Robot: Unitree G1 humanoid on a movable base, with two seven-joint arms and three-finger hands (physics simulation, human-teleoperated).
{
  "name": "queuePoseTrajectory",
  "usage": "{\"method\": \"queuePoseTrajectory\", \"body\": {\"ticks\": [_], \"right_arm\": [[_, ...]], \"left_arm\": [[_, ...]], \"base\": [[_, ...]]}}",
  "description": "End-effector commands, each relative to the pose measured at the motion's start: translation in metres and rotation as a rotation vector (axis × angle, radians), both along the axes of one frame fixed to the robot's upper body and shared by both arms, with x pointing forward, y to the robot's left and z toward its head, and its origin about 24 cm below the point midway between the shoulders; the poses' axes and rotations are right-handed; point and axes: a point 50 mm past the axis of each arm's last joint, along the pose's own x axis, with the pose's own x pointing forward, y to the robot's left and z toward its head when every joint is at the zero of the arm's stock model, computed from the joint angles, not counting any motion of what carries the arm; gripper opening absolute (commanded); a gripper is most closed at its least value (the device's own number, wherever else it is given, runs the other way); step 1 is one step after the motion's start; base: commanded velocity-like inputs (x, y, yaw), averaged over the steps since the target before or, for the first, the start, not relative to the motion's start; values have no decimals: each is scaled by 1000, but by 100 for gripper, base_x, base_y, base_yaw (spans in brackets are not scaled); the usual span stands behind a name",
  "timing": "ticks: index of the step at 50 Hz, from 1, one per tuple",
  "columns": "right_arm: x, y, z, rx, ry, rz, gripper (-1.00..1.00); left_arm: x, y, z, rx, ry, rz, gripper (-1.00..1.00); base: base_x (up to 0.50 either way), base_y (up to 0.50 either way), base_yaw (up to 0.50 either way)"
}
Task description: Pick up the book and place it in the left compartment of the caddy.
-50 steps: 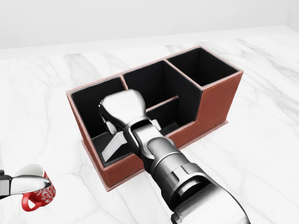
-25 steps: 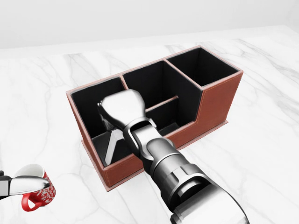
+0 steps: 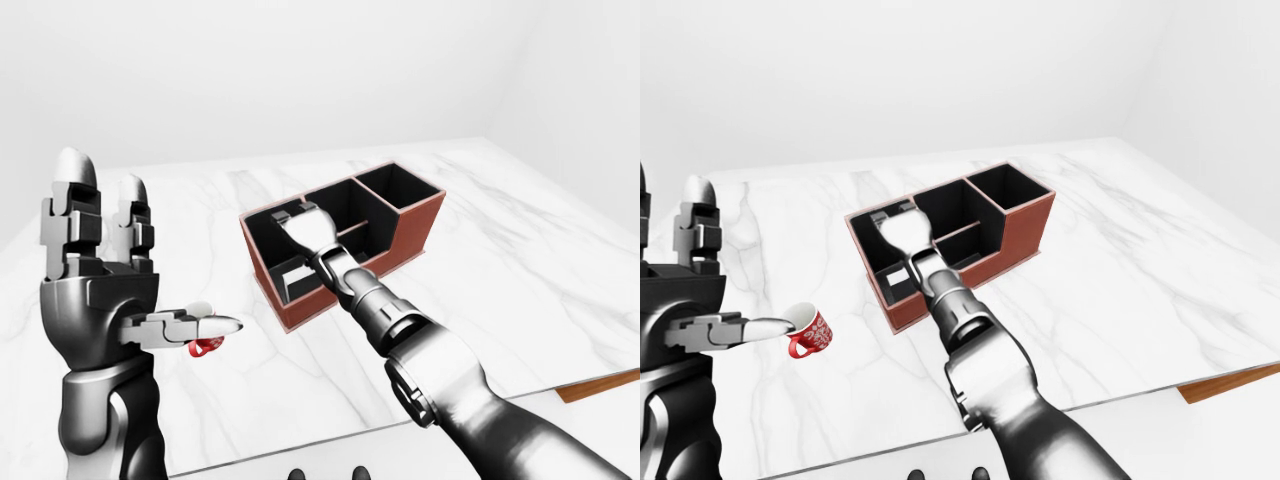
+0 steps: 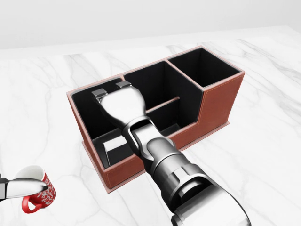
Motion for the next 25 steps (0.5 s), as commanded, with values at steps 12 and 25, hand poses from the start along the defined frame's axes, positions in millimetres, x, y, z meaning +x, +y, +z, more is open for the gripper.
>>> {"method": "queuePoseTrajectory", "body": {"ticks": [12,25], "right_arm": [[12,-2,36,28,-70,0,27],[22,-24,69,93,-147,-37,14]], "left_arm": [[0,1,9,-6,-43,1,100],[-11,-3,21,-14,-115,-2,100]], "base": [[0,0,0],[0,0,0]]}}
